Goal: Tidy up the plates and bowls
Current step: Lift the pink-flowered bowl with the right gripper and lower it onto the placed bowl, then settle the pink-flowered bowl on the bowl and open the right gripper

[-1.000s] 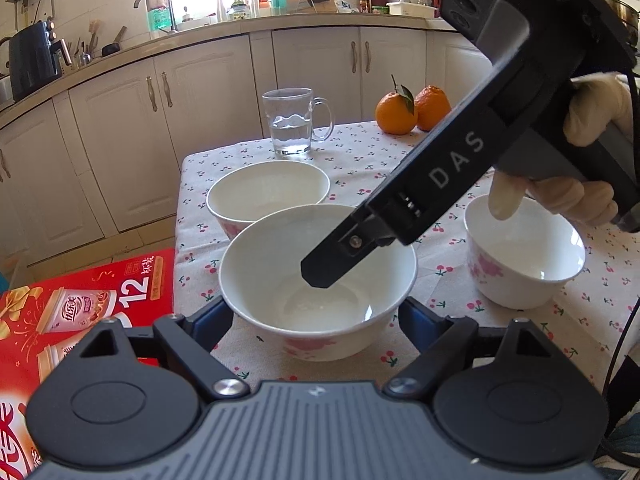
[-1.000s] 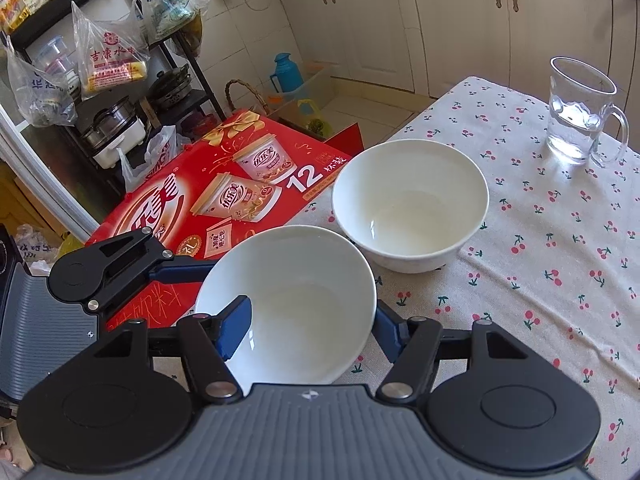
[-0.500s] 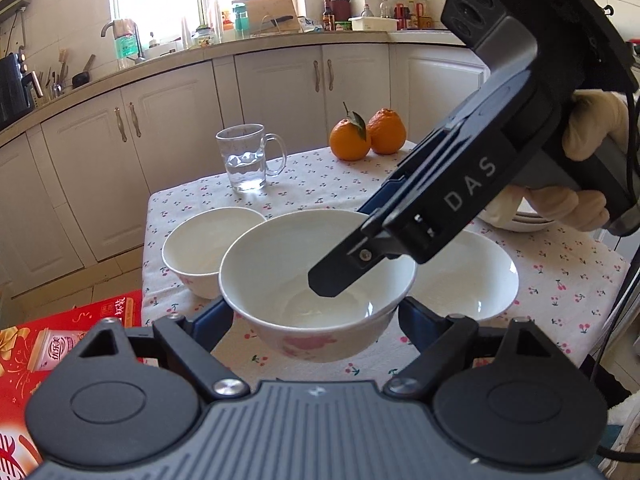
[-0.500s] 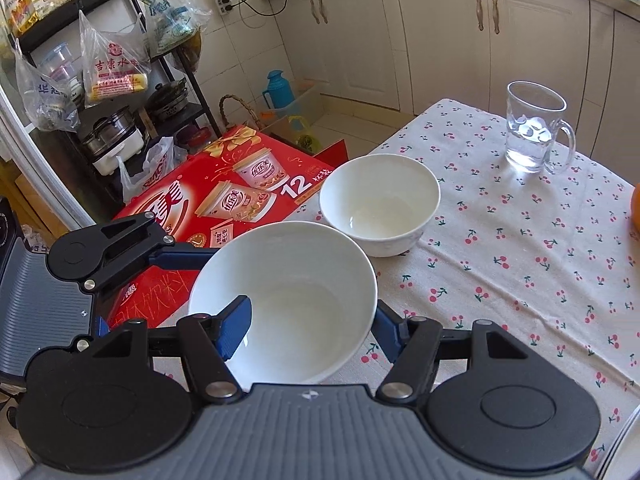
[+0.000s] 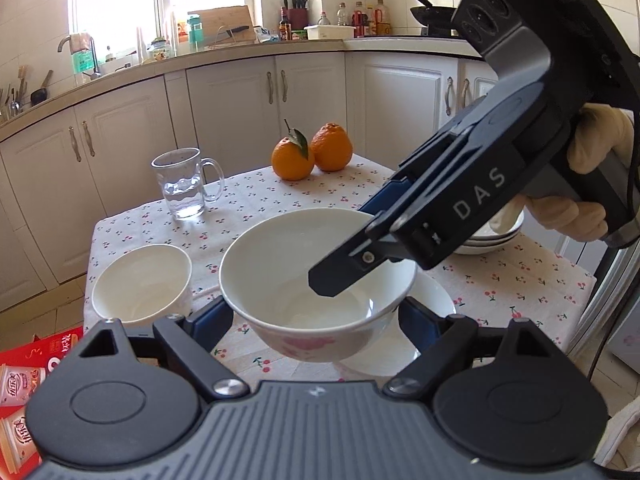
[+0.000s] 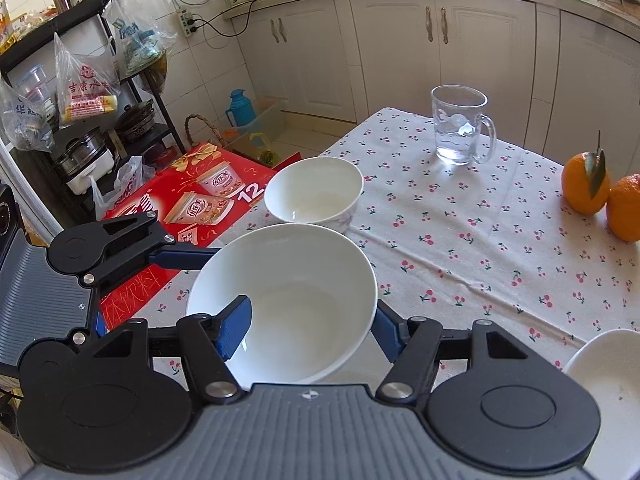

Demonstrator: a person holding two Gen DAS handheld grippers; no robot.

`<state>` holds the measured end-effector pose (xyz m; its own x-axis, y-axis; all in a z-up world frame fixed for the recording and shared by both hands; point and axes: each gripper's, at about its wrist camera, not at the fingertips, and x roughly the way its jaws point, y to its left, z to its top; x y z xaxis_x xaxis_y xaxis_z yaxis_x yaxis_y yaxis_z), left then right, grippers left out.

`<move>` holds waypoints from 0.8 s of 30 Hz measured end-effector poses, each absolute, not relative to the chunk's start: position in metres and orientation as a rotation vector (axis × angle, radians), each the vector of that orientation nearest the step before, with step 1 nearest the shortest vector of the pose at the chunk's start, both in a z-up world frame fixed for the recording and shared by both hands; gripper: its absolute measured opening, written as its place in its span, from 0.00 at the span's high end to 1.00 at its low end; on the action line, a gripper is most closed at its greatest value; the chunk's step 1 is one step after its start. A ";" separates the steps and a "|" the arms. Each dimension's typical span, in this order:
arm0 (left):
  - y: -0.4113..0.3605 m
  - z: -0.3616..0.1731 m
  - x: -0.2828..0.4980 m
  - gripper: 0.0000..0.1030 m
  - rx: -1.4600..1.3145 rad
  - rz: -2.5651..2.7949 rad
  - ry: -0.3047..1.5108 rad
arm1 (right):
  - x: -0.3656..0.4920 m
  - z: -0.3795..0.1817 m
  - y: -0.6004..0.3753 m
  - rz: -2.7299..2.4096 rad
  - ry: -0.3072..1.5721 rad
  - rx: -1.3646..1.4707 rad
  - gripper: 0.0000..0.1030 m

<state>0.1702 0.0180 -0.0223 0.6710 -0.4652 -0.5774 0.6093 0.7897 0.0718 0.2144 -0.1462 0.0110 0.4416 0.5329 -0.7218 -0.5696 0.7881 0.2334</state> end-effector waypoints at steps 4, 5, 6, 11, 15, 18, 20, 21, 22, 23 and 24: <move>0.007 -0.025 0.172 0.13 0.271 -0.643 0.577 | 0.210 0.011 -0.162 0.652 0.875 -0.033 0.31; 0.004 -0.025 0.172 0.13 0.271 -0.650 0.579 | 0.209 0.011 -0.165 0.646 0.874 -0.031 0.31; 0.002 -0.026 0.173 0.13 0.272 -0.656 0.581 | 0.208 0.010 -0.168 0.640 0.874 -0.029 0.31; -0.010 -0.030 0.172 0.13 0.281 -0.680 0.595 | 0.202 0.006 -0.182 0.612 0.879 -0.017 0.31; -0.014 -0.033 0.171 0.13 0.287 -0.693 0.606 | 0.198 0.002 -0.189 0.602 0.888 -0.009 0.31; -0.015 -0.034 0.169 0.13 0.291 -0.696 0.616 | 0.196 -0.001 -0.191 0.600 0.894 -0.009 0.31; -0.015 -0.035 0.169 0.13 0.292 -0.698 0.622 | 0.195 -0.003 -0.192 0.599 0.896 -0.008 0.31; -0.016 -0.036 0.169 0.13 0.292 -0.698 0.626 | 0.194 -0.003 -0.192 0.600 0.898 -0.008 0.31; -0.016 -0.036 0.168 0.13 0.293 -0.698 0.629 | 0.194 -0.004 -0.193 0.600 0.900 -0.005 0.31; -0.016 -0.037 0.168 0.13 0.293 -0.698 0.631 | 0.194 -0.005 -0.193 0.600 0.901 -0.002 0.31; -0.016 -0.037 0.168 0.13 0.293 -0.699 0.635 | 0.193 -0.006 -0.193 0.601 0.904 0.000 0.31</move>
